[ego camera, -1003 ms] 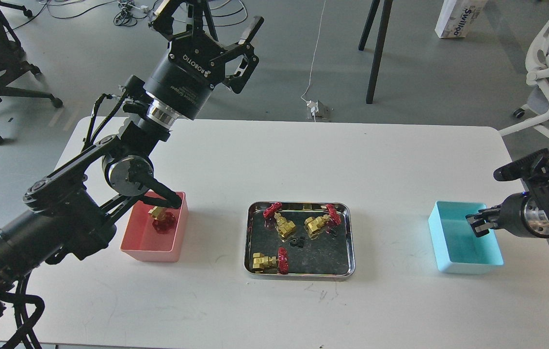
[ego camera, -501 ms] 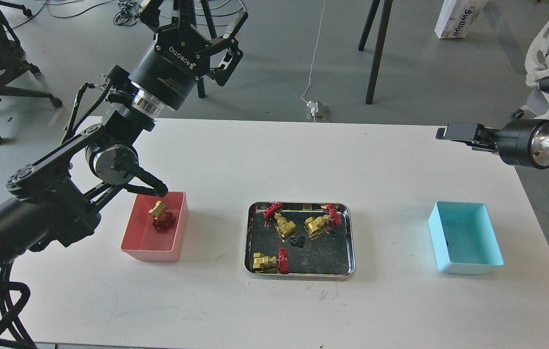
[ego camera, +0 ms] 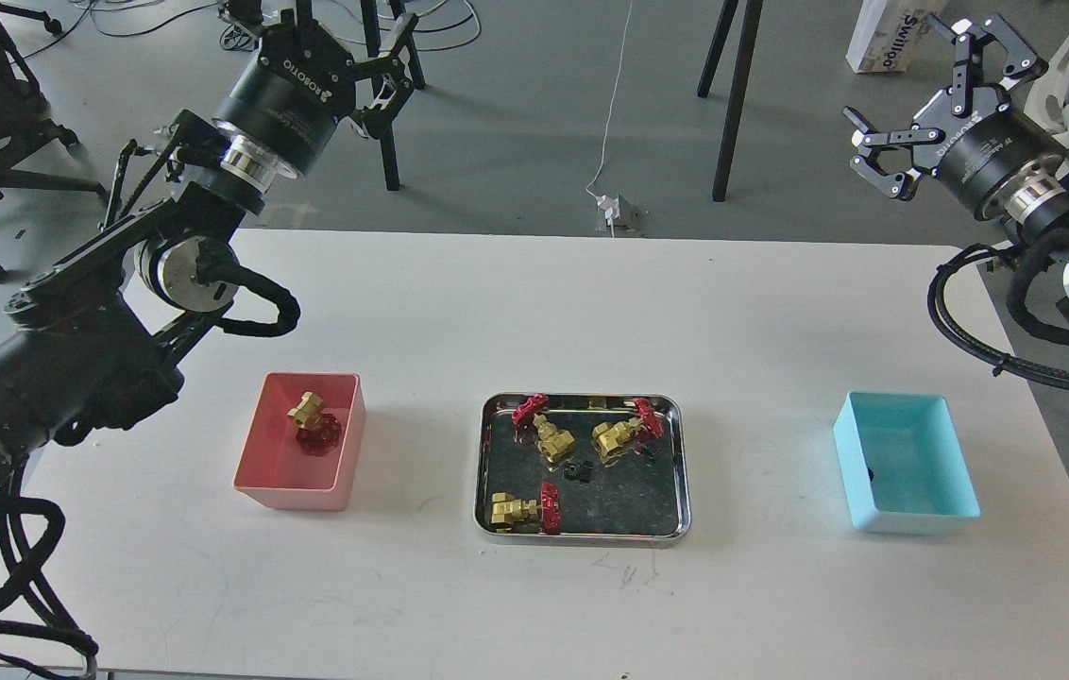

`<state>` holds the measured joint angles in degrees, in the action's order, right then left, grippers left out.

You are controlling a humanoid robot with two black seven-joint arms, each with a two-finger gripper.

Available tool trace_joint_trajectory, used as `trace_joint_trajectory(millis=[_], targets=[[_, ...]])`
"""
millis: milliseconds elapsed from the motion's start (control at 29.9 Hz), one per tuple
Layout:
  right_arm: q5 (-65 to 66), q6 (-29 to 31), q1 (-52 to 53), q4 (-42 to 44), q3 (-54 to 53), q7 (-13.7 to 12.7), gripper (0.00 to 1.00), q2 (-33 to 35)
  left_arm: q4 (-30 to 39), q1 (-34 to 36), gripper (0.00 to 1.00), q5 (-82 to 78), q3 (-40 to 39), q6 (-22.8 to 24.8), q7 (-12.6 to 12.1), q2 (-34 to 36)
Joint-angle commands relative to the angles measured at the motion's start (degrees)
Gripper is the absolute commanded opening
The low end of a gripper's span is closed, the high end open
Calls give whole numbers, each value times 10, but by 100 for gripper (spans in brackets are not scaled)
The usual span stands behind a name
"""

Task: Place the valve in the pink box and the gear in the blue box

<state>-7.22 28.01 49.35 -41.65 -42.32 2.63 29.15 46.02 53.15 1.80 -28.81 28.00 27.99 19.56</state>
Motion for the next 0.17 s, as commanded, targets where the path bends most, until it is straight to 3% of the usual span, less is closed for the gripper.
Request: trace_joint_trajectory(millis=[0, 134], targets=[[-1, 0, 0, -2, -2, 1, 100, -9, -4, -22, 96, 3, -21, 0, 0, -6], [-1, 0, 4, -3, -13, 2, 100, -35, -7, -27, 97, 2, -30, 0, 0, -9]])
